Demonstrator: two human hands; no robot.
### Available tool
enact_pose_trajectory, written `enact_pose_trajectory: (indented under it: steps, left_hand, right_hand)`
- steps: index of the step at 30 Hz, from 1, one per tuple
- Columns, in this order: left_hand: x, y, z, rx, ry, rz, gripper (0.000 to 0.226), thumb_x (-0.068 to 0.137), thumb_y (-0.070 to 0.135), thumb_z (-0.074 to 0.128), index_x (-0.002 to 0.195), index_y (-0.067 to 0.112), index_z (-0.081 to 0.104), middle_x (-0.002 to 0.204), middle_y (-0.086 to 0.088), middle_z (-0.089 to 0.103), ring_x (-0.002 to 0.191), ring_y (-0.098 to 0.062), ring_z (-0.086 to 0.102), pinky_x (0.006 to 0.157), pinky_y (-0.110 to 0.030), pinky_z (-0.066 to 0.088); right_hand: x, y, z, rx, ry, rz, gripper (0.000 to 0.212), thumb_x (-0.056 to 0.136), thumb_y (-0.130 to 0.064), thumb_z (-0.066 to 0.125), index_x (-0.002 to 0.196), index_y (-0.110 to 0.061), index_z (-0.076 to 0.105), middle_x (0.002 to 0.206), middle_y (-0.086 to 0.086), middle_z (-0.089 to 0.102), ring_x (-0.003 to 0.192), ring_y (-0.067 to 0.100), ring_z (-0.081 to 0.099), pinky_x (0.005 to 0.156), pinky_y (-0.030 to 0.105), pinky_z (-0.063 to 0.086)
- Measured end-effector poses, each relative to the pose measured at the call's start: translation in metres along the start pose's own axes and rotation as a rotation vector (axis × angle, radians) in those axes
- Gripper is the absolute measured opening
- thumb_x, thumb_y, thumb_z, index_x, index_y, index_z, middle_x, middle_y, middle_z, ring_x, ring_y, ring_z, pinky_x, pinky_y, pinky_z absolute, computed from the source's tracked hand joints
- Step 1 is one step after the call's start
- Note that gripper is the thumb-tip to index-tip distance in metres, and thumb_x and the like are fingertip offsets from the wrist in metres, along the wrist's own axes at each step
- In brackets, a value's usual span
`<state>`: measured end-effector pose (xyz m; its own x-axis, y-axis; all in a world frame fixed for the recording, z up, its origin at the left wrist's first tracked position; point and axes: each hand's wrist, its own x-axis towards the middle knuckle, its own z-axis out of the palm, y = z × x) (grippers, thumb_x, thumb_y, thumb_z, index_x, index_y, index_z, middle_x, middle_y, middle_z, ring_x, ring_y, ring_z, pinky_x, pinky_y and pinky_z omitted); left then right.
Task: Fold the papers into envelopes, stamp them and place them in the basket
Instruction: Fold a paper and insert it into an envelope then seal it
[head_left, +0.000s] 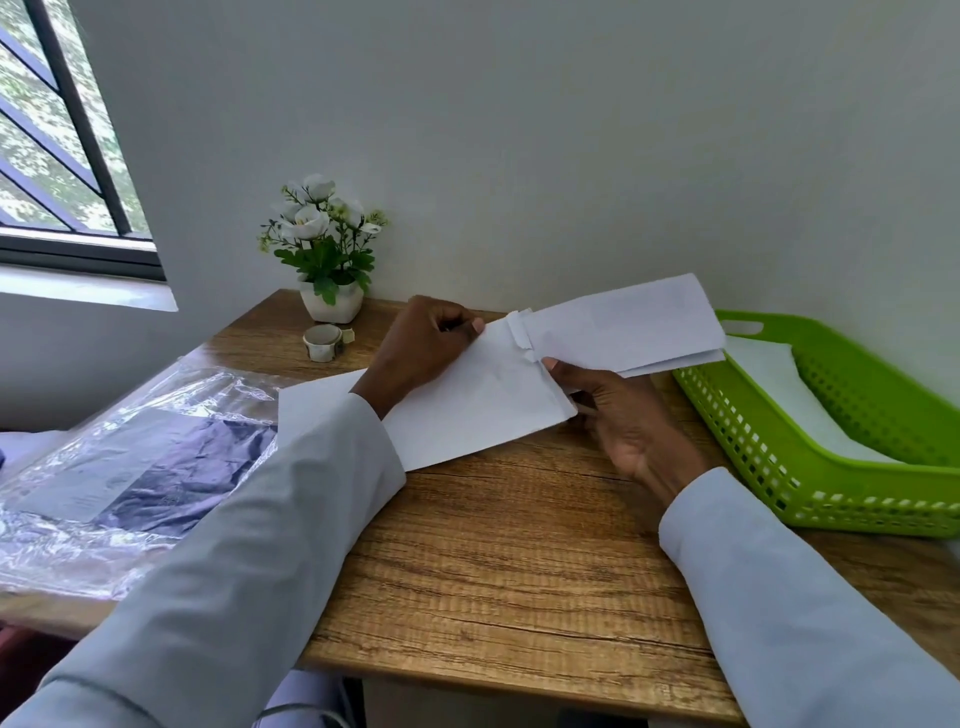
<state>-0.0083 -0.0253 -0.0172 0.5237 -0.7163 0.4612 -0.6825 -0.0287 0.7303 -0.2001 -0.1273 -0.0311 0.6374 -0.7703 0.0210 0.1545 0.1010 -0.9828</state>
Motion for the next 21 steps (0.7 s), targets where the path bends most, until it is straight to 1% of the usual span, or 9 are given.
enact_pose_trajectory:
  steps: [3, 5, 7, 8, 10, 13, 14, 17, 21]
  left_hand:
    - [-0.001, 0.007, -0.001, -0.044, -0.002, -0.032, 0.016, 0.092, 0.022, 0.065, 0.092, 0.014, 0.078, 0.087, -0.002, 0.075, 0.08, -0.024, 0.07, 0.073, -0.041, 0.057]
    - [0.0, 0.011, -0.002, -0.098, 0.004, -0.063, 0.014, 0.091, 0.021, 0.066, 0.091, 0.014, 0.078, 0.086, -0.001, 0.075, 0.08, -0.022, 0.071, 0.075, -0.042, 0.058]
    - [0.001, 0.014, 0.001, -0.116, 0.003, -0.094, 0.013, 0.09, 0.021, 0.067, 0.089, 0.016, 0.078, 0.085, 0.001, 0.075, 0.079, -0.02, 0.071, 0.077, -0.042, 0.059]
    - [0.001, 0.016, 0.002, -0.113, 0.007, -0.112, 0.012, 0.09, 0.021, 0.067, 0.089, 0.018, 0.078, 0.085, 0.002, 0.075, 0.079, -0.018, 0.071, 0.078, -0.041, 0.059]
    - [0.002, 0.017, 0.002, -0.127, 0.017, -0.144, 0.012, 0.089, 0.021, 0.067, 0.087, 0.02, 0.078, 0.083, 0.004, 0.075, 0.078, -0.017, 0.07, 0.078, -0.039, 0.059]
    - [0.001, 0.018, -0.002, -0.18, 0.041, -0.17, 0.011, 0.089, 0.019, 0.067, 0.086, 0.018, 0.078, 0.079, 0.003, 0.074, 0.075, -0.017, 0.07, 0.075, -0.036, 0.058]
    - [0.001, 0.019, -0.003, -0.207, 0.05, -0.178, 0.011, 0.089, 0.017, 0.067, 0.085, 0.018, 0.078, 0.079, 0.002, 0.074, 0.073, -0.016, 0.069, 0.073, -0.034, 0.058]
    - [0.0, 0.026, -0.005, -0.289, 0.06, -0.215, 0.011, 0.088, 0.016, 0.068, 0.083, 0.015, 0.078, 0.077, -0.002, 0.074, 0.066, -0.013, 0.067, 0.064, -0.026, 0.054]
    - [0.004, 0.038, -0.005, -0.39, 0.05, -0.303, 0.009, 0.084, 0.013, 0.07, 0.079, 0.012, 0.077, 0.078, -0.009, 0.074, 0.061, -0.016, 0.068, 0.059, -0.025, 0.055]
  right_hand:
    - [0.005, -0.007, -0.013, -0.08, -0.061, 0.038, 0.044, 0.072, -0.013, 0.081, 0.115, -0.012, 0.07, 0.104, 0.005, 0.076, 0.104, 0.03, 0.068, 0.074, 0.037, 0.054]
    - [0.005, -0.007, -0.015, -0.103, -0.077, 0.024, 0.052, 0.069, -0.018, 0.083, 0.119, -0.013, 0.068, 0.108, 0.005, 0.075, 0.106, 0.03, 0.067, 0.078, 0.04, 0.056]
    - [0.003, -0.004, -0.012, -0.089, -0.105, -0.01, 0.059, 0.067, -0.023, 0.085, 0.122, -0.017, 0.065, 0.111, 0.002, 0.074, 0.108, 0.027, 0.067, 0.085, 0.046, 0.057]
    - [0.001, -0.003, -0.01, -0.072, -0.119, -0.016, 0.059, 0.066, -0.025, 0.084, 0.122, -0.019, 0.065, 0.111, 0.001, 0.074, 0.108, 0.025, 0.067, 0.088, 0.048, 0.057]
    - [0.0, -0.005, -0.007, -0.028, -0.118, -0.022, 0.055, 0.069, -0.029, 0.083, 0.12, -0.022, 0.065, 0.11, 0.0, 0.075, 0.107, 0.023, 0.068, 0.088, 0.048, 0.057]
    - [0.003, -0.017, -0.011, 0.02, -0.013, -0.082, 0.048, 0.078, -0.047, 0.075, 0.119, -0.026, 0.064, 0.113, 0.0, 0.074, 0.104, 0.021, 0.07, 0.08, 0.041, 0.058]
    - [0.005, -0.022, -0.014, 0.065, 0.038, -0.095, 0.042, 0.083, -0.049, 0.071, 0.116, -0.024, 0.066, 0.111, 0.001, 0.074, 0.102, 0.021, 0.07, 0.078, 0.039, 0.058]
    - [0.005, -0.026, -0.018, 0.157, 0.152, -0.134, 0.017, 0.09, -0.033, 0.069, 0.099, -0.019, 0.071, 0.095, 0.002, 0.074, 0.092, 0.02, 0.068, 0.076, 0.036, 0.056]
    - [-0.002, -0.024, -0.01, 0.055, 0.183, -0.31, 0.012, 0.089, -0.021, 0.072, 0.093, -0.01, 0.075, 0.084, -0.001, 0.076, 0.074, 0.012, 0.069, 0.066, 0.028, 0.057]
